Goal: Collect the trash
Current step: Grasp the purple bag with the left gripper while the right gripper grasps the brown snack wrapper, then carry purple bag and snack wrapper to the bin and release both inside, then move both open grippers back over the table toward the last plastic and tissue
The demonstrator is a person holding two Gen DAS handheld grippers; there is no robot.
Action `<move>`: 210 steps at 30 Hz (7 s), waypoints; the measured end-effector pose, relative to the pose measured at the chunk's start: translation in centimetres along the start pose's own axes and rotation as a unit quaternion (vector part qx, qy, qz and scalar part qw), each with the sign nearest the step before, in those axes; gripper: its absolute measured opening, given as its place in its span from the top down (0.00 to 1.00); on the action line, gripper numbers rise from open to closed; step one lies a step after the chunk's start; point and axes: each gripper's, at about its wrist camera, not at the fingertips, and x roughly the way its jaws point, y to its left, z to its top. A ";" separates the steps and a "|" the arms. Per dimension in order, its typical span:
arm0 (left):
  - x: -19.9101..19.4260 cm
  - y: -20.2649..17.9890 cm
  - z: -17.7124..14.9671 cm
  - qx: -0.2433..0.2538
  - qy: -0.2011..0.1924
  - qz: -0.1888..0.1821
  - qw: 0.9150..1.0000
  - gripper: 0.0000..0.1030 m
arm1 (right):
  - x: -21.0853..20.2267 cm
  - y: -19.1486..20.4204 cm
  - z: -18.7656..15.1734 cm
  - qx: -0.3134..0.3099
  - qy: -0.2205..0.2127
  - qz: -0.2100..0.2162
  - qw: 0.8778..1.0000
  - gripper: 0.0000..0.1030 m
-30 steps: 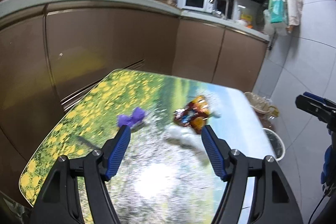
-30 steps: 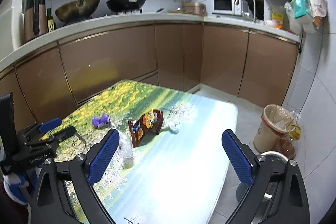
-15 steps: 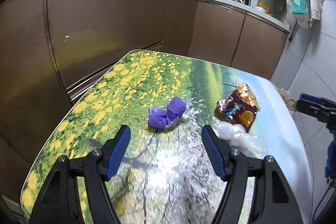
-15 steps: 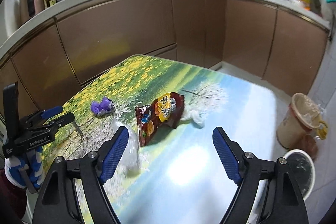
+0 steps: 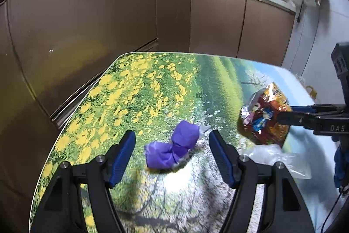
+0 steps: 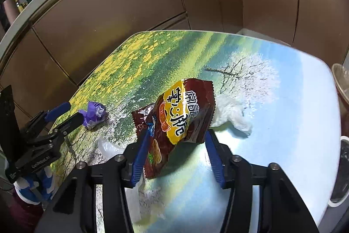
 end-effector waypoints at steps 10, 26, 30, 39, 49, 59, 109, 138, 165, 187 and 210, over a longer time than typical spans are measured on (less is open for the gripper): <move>1.7 0.2 -0.3 -0.013 0.021 -0.011 1.000 0.78 | -1.8 0.0 -0.1 -0.009 -0.033 0.028 0.999 0.84; -2.1 0.5 -1.5 -0.046 0.005 -0.001 0.999 0.82 | -12.3 -0.6 -2.0 -0.015 -0.119 -0.004 0.993 0.84; -4.4 -0.7 -2.1 -0.033 -0.008 0.013 0.999 0.82 | -12.8 -0.5 -3.7 -0.016 -0.106 -0.014 0.994 0.84; -9.2 -4.1 -3.9 0.004 -0.026 0.024 0.999 0.82 | -14.8 0.1 -7.8 -0.015 -0.092 -0.022 0.995 0.84; -12.8 -7.7 -4.7 0.026 -0.048 0.014 0.998 0.82 | -17.7 1.4 -10.5 -0.033 -0.095 -0.025 0.995 0.84; -14.8 -9.9 -5.1 0.045 -0.052 0.015 0.997 0.82 | -20.1 1.6 -12.3 -0.040 -0.107 -0.010 0.993 0.84; 8.6 -51.8 7.0 0.134 0.155 -0.267 0.942 0.80 | -21.0 -36.0 -16.2 0.230 -0.149 -0.185 0.944 0.79; 1.5 -44.6 8.9 0.057 0.070 -0.260 0.961 0.60 | -24.2 -30.3 -13.6 0.187 -0.181 -0.206 0.943 0.53; -16.8 -20.9 -0.4 -0.004 -0.084 -0.057 0.995 0.45 | -30.2 -5.6 -12.6 0.013 -0.219 -0.124 0.968 0.44; -13.9 -16.2 -2.7 -0.037 -0.045 -0.014 0.998 0.34 | -26.5 -2.7 -11.5 -0.028 -0.188 -0.099 0.977 0.32; -1.7 -9.4 -3.6 -0.127 0.070 -0.036 0.989 0.34 | -8.7 -4.0 -2.8 -0.072 -0.064 -0.030 0.995 0.32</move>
